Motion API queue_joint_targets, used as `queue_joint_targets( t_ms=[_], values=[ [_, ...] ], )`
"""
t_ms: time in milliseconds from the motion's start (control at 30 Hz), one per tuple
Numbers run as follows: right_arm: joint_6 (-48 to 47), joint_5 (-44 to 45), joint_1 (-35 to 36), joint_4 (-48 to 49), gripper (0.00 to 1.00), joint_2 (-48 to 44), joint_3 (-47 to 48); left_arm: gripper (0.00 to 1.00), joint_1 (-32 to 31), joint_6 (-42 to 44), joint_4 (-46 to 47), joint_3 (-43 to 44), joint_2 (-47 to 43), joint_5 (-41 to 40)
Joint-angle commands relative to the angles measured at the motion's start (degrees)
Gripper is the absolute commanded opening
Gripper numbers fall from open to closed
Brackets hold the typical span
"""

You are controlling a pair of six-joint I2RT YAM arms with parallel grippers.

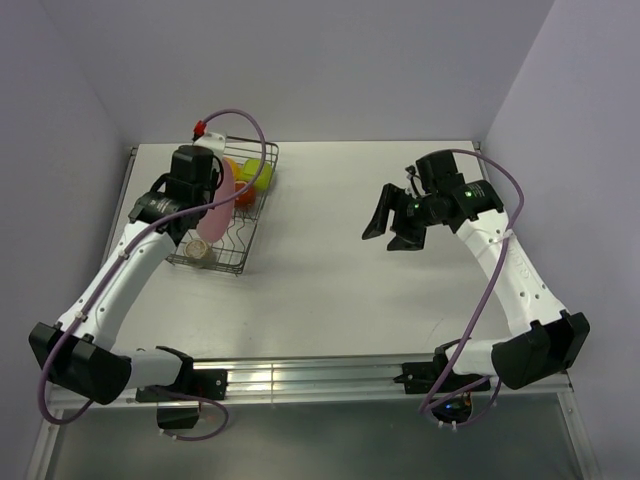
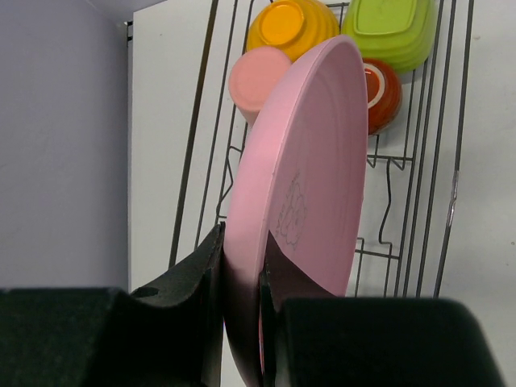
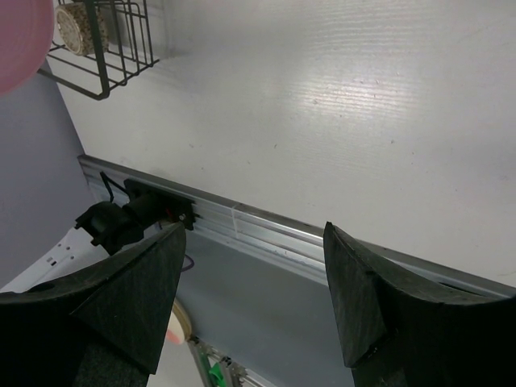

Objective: Load the mixed dishes into the dish rack

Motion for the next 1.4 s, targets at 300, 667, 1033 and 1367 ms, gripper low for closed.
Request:
queue_joint_targets(
  t_ms=[300,667,1033,1367],
  values=[
    [-1.35,-0.75,-1.66,-1.18,0.76,-1.22,-0.18,0.0,-0.54,-0.65,5.64,-1.32,3.4,2.87],
    [-2.06,-1.19,-2.71,-0.91,0.76,-1.4,-1.33,0.0,-3.0,-1.53,5.46,-2.99,7.19,1.21],
    [-2.41,-1.72,-3.68,-0.03,0.76,-1.84,-2.65,0.0,-6.7,-11.7,-2.18,1.75,14.04,-9.51],
    [-2.85,-1.72,-4.29,0.23,0.76,-2.63,-3.7,0.24,-10.74,-18.84,-9.92,7.03,20.2,-15.23]
  ],
)
